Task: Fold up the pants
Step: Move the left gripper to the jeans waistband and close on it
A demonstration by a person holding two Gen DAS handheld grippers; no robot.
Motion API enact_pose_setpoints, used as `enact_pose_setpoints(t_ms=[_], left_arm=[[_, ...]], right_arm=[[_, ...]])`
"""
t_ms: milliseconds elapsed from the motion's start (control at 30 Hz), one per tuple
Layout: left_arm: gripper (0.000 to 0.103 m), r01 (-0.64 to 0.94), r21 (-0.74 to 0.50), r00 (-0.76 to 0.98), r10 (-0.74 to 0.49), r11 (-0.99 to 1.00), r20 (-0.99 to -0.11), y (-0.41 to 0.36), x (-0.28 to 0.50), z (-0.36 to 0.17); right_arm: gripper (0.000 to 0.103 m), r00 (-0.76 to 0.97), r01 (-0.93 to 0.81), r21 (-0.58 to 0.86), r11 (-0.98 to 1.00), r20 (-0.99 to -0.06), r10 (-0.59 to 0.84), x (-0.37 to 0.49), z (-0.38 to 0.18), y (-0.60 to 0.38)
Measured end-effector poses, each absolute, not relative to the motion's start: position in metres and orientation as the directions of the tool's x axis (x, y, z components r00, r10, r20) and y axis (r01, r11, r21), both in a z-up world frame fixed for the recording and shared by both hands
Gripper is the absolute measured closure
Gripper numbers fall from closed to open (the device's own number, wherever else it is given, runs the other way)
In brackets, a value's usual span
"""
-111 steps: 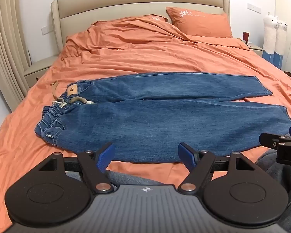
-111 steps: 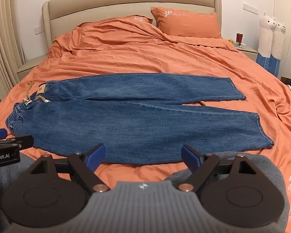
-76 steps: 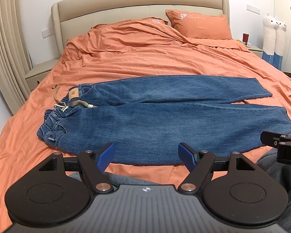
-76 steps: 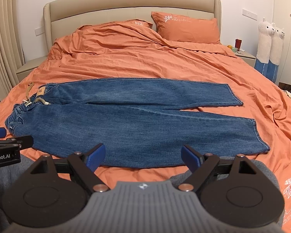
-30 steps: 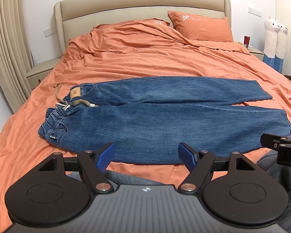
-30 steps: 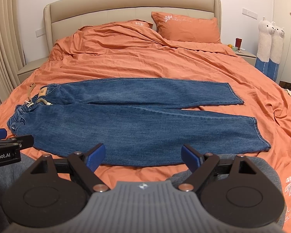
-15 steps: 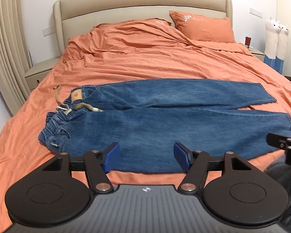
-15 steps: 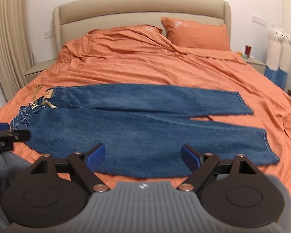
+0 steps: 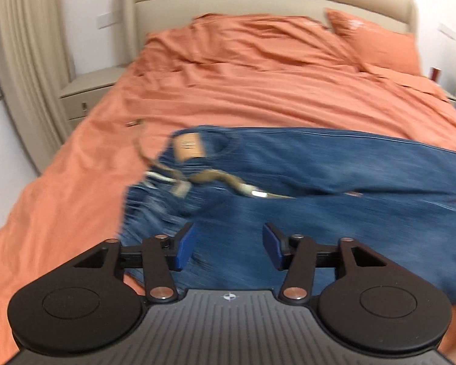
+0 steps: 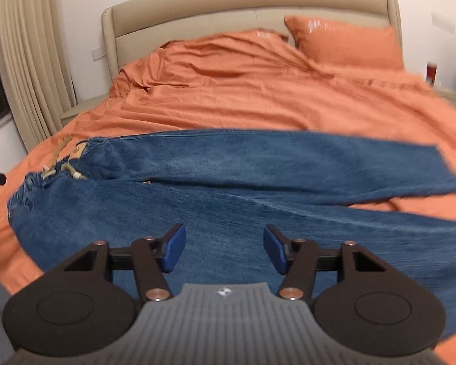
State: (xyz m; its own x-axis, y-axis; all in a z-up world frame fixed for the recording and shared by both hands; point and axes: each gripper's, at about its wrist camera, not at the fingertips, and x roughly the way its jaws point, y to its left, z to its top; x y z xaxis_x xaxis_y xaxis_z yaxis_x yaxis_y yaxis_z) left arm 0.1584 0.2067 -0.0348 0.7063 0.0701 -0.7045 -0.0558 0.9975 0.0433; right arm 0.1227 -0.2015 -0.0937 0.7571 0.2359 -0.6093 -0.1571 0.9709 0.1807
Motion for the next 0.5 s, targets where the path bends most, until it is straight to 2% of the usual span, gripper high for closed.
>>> enact_pose_setpoints(t_ms=[167, 267, 400, 500], left_arm=[[0.029, -0.124, 0.057, 0.627, 0.123, 0.991, -0.770, 0.269, 0.188, -0.067], [0.019, -0.164, -0.009, 0.611, 0.094, 0.986, -0.786, 0.300, 0.184, -0.084], [0.014, -0.280, -0.234, 0.612, -0.015, 0.931, -0.791, 0.344, 0.173, -0.114], [0.014, -0.370, -0.446, 0.646, -0.119, 0.815, -0.754, 0.369, 0.164, -0.144]], right_arm=[[0.048, 0.707, -0.113, 0.215, 0.970, -0.669, 0.230, 0.154, -0.131, -0.196], [0.047, 0.678, -0.095, 0.224, 0.970, -0.699, 0.228, 0.165, -0.140, -0.194], [0.044, 0.658, -0.080, 0.233, 0.969, -0.718, 0.227, 0.171, -0.150, -0.194], [0.043, 0.652, -0.090, 0.217, 0.972, -0.725, 0.222, 0.173, -0.154, -0.189]])
